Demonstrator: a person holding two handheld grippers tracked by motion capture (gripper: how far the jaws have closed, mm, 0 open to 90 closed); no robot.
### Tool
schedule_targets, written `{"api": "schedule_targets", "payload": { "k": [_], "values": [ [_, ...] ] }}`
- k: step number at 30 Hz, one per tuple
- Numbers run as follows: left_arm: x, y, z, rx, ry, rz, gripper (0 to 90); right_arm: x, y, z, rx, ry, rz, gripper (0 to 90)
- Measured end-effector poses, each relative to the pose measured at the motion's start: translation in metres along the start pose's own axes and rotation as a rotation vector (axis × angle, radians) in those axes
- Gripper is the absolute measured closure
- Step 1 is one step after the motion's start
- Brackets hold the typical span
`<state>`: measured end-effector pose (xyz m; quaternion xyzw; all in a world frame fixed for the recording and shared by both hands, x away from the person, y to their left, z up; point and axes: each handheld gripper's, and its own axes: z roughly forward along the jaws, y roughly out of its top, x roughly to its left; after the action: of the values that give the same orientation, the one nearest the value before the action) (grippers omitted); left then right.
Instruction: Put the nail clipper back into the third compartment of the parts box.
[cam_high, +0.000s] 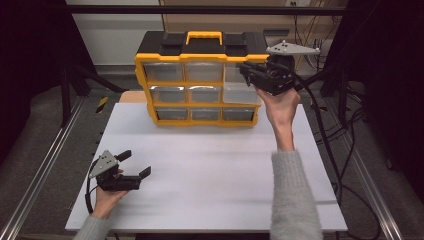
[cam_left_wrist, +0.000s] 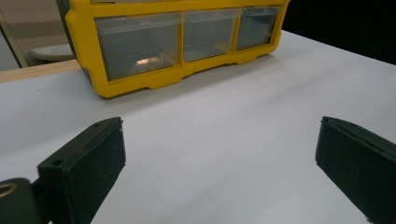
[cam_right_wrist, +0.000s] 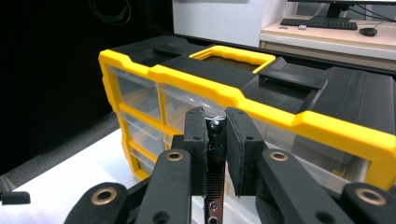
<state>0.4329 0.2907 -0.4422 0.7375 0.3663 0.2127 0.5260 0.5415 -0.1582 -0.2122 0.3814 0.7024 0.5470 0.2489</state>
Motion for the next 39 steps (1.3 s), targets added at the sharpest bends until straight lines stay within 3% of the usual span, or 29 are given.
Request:
{"api": "schedule_targets", "payload": {
  "k": [25,39],
  "values": [
    [0.001,0.0,0.0,-0.001,0.0,-0.002,1.6,-0.024,0.003,0.021,0.03,-0.069,0.029,79.3],
    [0.0,0.0,0.0,0.0,0.001,0.0,1.7,-0.025,-0.003,0.028,0.064,-0.08,0.019,79.3]
  ]
}}
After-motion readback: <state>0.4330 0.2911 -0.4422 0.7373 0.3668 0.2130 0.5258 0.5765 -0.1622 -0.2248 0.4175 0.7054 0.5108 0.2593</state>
